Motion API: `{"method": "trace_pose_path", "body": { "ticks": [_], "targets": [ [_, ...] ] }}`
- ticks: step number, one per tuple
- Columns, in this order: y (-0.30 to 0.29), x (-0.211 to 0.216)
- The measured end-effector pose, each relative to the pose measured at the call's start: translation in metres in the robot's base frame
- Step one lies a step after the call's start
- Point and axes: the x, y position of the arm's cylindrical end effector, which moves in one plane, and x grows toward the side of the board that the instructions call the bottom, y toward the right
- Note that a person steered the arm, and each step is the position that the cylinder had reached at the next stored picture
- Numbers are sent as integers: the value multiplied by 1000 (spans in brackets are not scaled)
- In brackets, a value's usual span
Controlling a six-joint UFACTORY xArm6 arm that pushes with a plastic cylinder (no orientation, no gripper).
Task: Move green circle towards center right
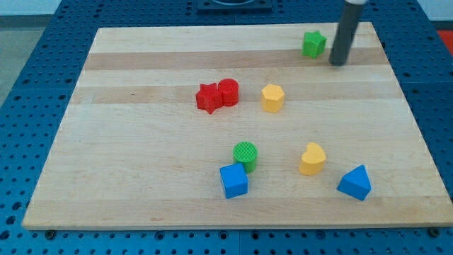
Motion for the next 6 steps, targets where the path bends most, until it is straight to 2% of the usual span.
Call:
{"method": "trace_pose_path", "body": {
  "ticks": [1, 2, 3, 4, 5, 6],
  "targets": [
    [-44, 64],
    [-134, 105],
    [-227, 109],
    [-278, 175],
    [-250, 196],
    [-194, 200]
  ]
}}
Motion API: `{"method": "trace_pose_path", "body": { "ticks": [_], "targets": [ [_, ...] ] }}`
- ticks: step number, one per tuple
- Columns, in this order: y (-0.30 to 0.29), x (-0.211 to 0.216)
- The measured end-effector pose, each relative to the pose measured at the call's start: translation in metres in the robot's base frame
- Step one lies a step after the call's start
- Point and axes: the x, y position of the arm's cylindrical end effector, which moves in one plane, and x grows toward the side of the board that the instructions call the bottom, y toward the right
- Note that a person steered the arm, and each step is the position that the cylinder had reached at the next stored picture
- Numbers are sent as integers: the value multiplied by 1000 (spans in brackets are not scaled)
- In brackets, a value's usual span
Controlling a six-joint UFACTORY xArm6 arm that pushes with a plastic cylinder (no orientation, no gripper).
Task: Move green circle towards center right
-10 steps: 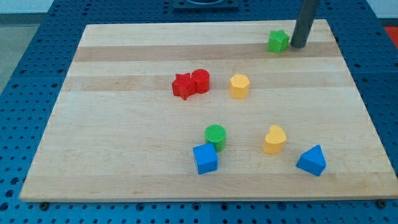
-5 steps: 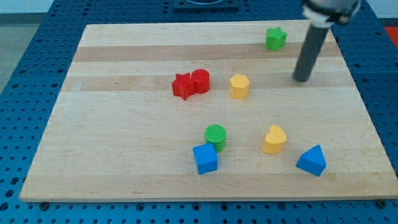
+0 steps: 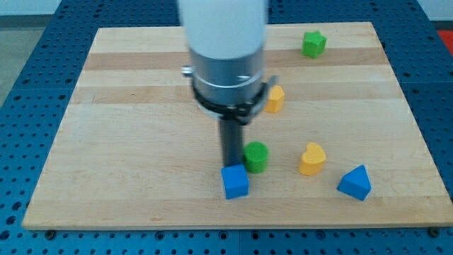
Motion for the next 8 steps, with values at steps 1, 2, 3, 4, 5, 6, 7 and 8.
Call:
{"method": "trace_pose_path", "body": {
  "ticks": [1, 2, 3, 4, 5, 6, 7, 8],
  "targets": [
    [21, -3],
    [52, -4],
    [89, -14],
    [103, -48],
    [111, -81],
    [108, -74],
    [108, -48],
    [114, -47]
  ]
}}
